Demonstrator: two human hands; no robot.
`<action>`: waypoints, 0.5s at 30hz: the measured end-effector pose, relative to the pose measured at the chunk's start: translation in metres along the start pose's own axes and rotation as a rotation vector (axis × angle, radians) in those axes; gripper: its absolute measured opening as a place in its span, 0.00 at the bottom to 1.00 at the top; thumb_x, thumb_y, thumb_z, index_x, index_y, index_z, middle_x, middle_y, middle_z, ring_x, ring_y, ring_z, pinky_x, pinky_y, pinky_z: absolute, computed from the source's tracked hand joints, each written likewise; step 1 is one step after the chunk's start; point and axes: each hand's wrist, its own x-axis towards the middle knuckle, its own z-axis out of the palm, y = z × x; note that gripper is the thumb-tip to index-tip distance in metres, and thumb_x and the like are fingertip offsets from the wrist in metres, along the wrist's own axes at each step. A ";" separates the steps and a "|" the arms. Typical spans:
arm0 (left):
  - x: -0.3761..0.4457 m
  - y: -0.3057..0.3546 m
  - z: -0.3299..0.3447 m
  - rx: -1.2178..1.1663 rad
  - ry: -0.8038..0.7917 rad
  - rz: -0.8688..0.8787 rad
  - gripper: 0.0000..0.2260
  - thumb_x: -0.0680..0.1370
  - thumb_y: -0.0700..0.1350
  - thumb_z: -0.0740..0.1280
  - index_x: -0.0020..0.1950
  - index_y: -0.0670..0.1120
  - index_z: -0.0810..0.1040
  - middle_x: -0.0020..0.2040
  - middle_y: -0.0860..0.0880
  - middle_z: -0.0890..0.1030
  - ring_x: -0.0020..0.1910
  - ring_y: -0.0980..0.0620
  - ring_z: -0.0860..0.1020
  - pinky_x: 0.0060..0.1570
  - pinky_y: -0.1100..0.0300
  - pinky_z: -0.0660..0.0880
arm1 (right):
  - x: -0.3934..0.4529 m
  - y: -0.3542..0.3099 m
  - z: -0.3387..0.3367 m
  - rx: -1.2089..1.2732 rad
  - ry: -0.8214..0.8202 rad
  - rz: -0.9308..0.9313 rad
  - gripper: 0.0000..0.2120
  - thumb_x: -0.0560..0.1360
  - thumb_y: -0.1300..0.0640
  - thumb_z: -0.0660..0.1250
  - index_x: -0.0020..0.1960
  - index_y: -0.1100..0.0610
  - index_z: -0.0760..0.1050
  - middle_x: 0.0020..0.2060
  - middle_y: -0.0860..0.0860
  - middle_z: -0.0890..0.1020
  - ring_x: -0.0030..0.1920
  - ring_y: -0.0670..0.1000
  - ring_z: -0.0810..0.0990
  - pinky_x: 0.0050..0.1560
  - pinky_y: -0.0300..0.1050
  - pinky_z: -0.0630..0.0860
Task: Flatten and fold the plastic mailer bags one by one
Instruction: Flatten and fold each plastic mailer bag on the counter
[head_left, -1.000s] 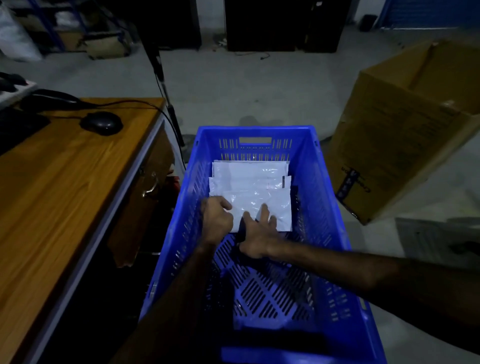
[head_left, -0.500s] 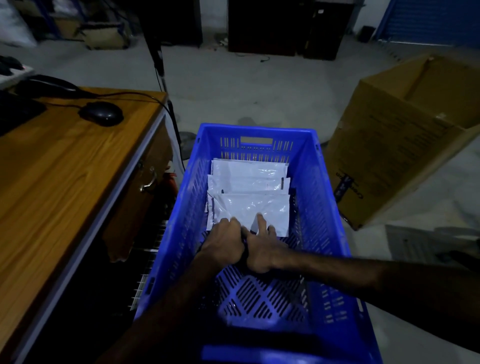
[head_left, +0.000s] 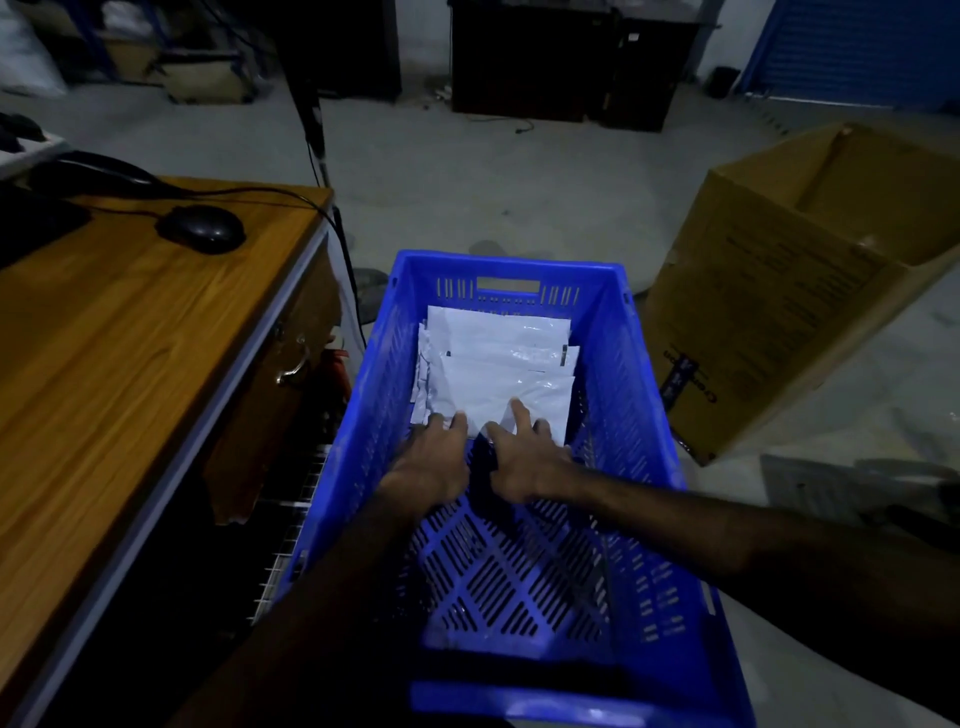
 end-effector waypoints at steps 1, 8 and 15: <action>-0.002 0.001 0.001 -0.001 -0.016 0.008 0.32 0.82 0.48 0.65 0.83 0.46 0.55 0.76 0.39 0.63 0.74 0.33 0.65 0.71 0.39 0.68 | -0.001 0.002 0.002 -0.007 0.001 -0.015 0.38 0.76 0.53 0.71 0.80 0.46 0.55 0.81 0.52 0.34 0.80 0.66 0.46 0.72 0.75 0.60; -0.017 0.009 0.004 -0.029 -0.084 0.086 0.29 0.82 0.48 0.66 0.82 0.46 0.60 0.77 0.40 0.63 0.76 0.38 0.65 0.72 0.46 0.67 | -0.020 0.007 0.008 -0.013 -0.090 -0.102 0.44 0.74 0.58 0.68 0.83 0.45 0.48 0.80 0.53 0.46 0.78 0.64 0.54 0.73 0.66 0.66; -0.032 0.014 -0.001 -0.066 -0.094 0.122 0.24 0.80 0.47 0.67 0.75 0.45 0.69 0.69 0.39 0.71 0.70 0.37 0.73 0.65 0.48 0.73 | -0.040 0.006 0.002 0.101 -0.140 -0.158 0.36 0.73 0.57 0.65 0.80 0.52 0.60 0.79 0.56 0.61 0.80 0.59 0.56 0.76 0.56 0.66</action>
